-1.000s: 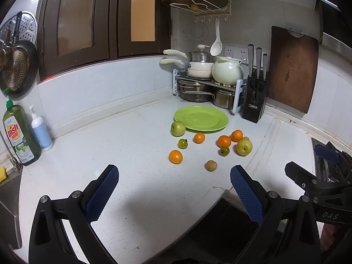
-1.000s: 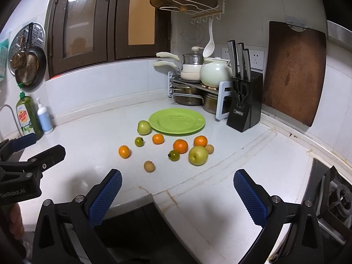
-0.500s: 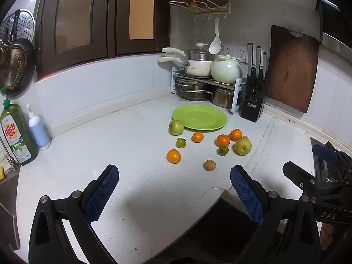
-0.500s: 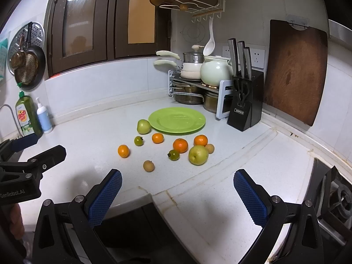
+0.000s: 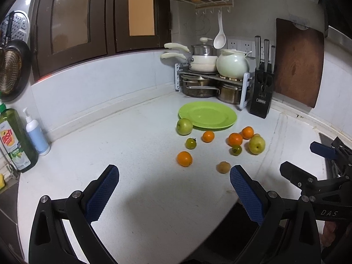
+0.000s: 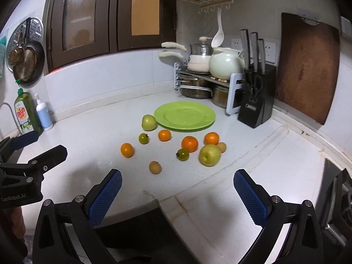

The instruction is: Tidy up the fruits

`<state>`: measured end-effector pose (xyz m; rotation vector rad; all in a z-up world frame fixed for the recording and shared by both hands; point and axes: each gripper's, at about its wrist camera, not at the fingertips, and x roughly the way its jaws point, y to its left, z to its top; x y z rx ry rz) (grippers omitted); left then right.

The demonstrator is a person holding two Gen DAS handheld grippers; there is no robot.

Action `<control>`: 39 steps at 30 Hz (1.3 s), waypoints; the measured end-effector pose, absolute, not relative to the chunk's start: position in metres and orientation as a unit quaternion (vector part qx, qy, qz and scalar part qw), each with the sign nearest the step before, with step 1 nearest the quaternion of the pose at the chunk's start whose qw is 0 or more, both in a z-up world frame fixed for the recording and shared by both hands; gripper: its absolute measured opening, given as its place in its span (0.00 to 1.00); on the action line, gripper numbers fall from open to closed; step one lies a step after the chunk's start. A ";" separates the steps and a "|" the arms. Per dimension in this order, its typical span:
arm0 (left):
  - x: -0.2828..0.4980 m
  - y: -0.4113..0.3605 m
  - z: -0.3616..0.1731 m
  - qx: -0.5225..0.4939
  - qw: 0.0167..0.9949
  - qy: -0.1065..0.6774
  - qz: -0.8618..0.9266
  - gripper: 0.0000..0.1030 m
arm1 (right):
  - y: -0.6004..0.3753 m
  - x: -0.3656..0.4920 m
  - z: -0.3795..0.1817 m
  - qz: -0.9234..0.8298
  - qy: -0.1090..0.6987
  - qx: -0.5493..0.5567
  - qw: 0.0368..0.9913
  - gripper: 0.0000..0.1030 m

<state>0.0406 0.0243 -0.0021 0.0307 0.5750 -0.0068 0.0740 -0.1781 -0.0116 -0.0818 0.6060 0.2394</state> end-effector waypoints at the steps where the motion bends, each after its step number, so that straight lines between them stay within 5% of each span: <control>1: 0.046 0.026 -0.004 0.017 0.958 0.287 -0.006 0.97 | -0.175 0.080 -0.014 0.120 0.303 -0.040 0.945 0.99; 6: 0.079 0.034 -0.018 0.030 0.951 0.306 -0.025 0.89 | -0.163 0.106 -0.029 0.124 0.325 -0.036 0.937 0.99; 28: 0.194 0.039 -0.093 0.036 0.896 0.413 -0.160 0.54 | -0.124 0.188 -0.100 0.139 0.453 0.005 0.881 0.53; 39: 0.213 0.032 -0.107 0.039 0.882 0.430 -0.187 0.44 | -0.119 0.195 -0.108 0.131 0.465 0.016 0.876 0.41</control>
